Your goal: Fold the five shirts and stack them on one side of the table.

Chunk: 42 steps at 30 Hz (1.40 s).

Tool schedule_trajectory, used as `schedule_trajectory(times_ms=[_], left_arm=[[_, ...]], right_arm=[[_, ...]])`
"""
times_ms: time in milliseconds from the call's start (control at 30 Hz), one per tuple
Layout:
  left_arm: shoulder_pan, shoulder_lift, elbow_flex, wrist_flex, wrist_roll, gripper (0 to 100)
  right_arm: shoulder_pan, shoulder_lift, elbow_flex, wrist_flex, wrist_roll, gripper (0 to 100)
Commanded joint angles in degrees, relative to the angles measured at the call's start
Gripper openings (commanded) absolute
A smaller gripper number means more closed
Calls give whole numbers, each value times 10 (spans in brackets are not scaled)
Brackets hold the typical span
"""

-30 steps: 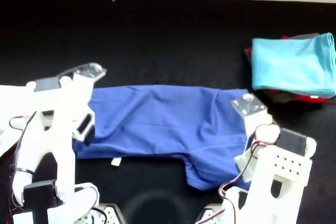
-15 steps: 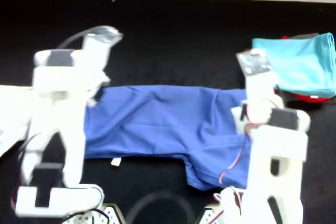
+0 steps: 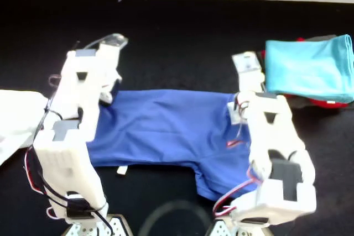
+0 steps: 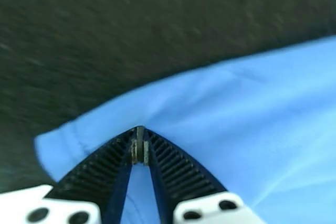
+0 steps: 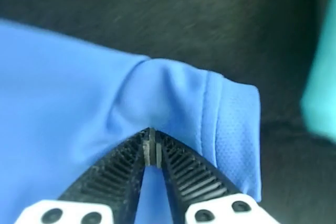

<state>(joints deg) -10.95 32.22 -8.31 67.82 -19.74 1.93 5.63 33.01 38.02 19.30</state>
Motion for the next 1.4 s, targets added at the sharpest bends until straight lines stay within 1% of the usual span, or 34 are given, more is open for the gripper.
schedule_trajectory(times_ms=[0,100,300,400,467,533,633,700,800,900,967,1067,1100,1167,1267,1367], left_arm=[[-33,82,-157,52,0,9],[-35,178,-315,123,0,9],[-24,359,-653,251,2,9],[-18,420,-771,303,0,9],[-20,439,-815,330,2,9],[-29,437,-826,336,3,9],[-42,399,-824,338,4,9],[-49,353,-806,338,4,9],[-55,256,-739,338,4,9],[-54,130,-611,339,20,9],[-48,39,-491,339,25,9],[-23,-97,-272,333,22,10],[-14,-138,-196,320,22,10],[1,-221,-32,249,22,10],[16,-347,223,89,22,10],[26,-438,416,-42,22,10]], right_arm=[[40,71,-107,-18,-2,6],[48,131,-187,-4,-2,6],[31,201,-335,98,-2,6],[26,202,-379,162,-3,6],[23,201,-406,211,-3,6],[22,199,-432,249,-4,6],[22,165,-451,278,-4,6],[22,116,-433,280,-4,6],[11,23,-376,276,-4,6],[-12,-78,-287,275,-4,6],[-33,-146,-217,275,-4,6],[-67,-247,-112,275,-1,6],[-80,-275,-80,275,1,9],[-105,-323,-19,277,1,9],[-139,-365,73,279,2,27],[-176,-375,156,278,2,65]])
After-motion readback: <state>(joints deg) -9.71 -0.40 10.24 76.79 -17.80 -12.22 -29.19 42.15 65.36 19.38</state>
